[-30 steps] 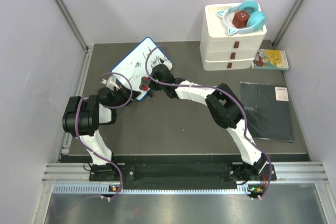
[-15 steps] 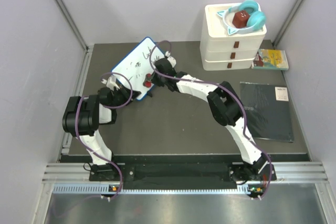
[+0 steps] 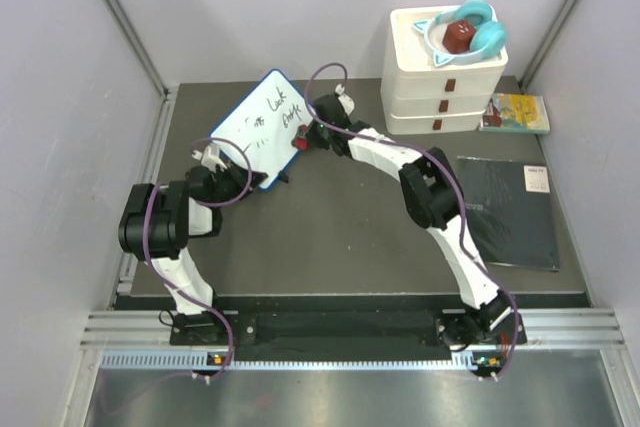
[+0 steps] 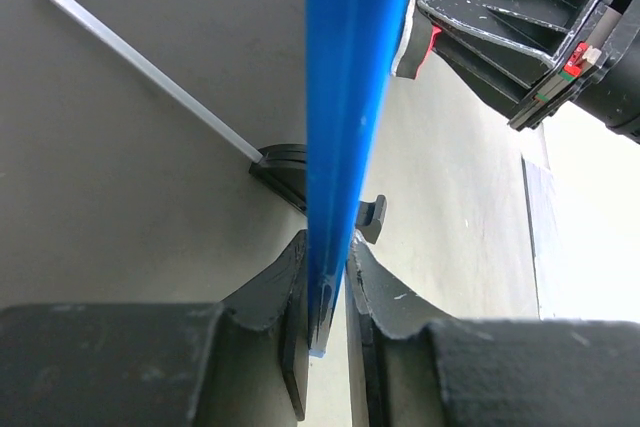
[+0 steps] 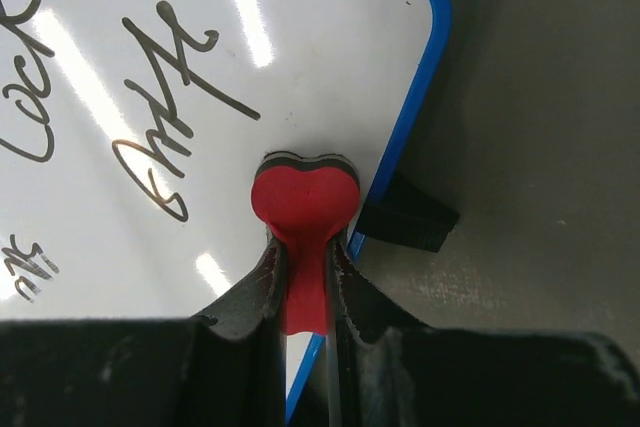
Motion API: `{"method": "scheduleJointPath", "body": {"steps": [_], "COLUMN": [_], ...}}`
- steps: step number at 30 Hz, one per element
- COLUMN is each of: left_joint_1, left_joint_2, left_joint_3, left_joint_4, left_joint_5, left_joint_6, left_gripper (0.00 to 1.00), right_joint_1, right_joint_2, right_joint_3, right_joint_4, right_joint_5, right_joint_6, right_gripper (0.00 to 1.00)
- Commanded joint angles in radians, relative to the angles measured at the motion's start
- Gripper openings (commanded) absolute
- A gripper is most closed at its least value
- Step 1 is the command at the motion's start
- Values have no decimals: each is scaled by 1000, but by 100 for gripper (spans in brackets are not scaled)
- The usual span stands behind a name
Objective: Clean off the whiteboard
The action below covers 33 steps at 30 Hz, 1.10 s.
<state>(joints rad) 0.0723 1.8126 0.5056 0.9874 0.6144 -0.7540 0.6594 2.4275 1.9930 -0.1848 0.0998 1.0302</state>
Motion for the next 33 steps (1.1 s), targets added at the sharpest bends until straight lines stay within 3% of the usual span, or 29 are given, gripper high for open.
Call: {"method": "scheduleJointPath", "body": {"steps": [1, 10, 16, 23, 33], "left_joint_1": [-5, -6, -3, -8, -25], "left_joint_2": [2, 4, -12, -2, -13], "left_joint_3": [-21, -12, -10, -3, 5], "left_joint_4": [-85, -108, -147, -167, -201], "left_joint_5": [30, 22, 15, 25, 10], "left_joint_6": [5, 10, 24, 28, 50], "left_gripper": [6, 5, 4, 3, 3], "right_joint_1": [61, 160, 195, 194, 187], "right_joint_2": [70, 50, 99, 206, 200], "right_joint_3": [84, 139, 277, 427, 406], "right_joint_4": [13, 70, 27, 15, -100], "right_joint_5": [-37, -72, -81, -241, -129], "right_joint_6": [-50, -67, -136, -177, -231], "right_gripper": [0, 0, 0, 0, 0]}}
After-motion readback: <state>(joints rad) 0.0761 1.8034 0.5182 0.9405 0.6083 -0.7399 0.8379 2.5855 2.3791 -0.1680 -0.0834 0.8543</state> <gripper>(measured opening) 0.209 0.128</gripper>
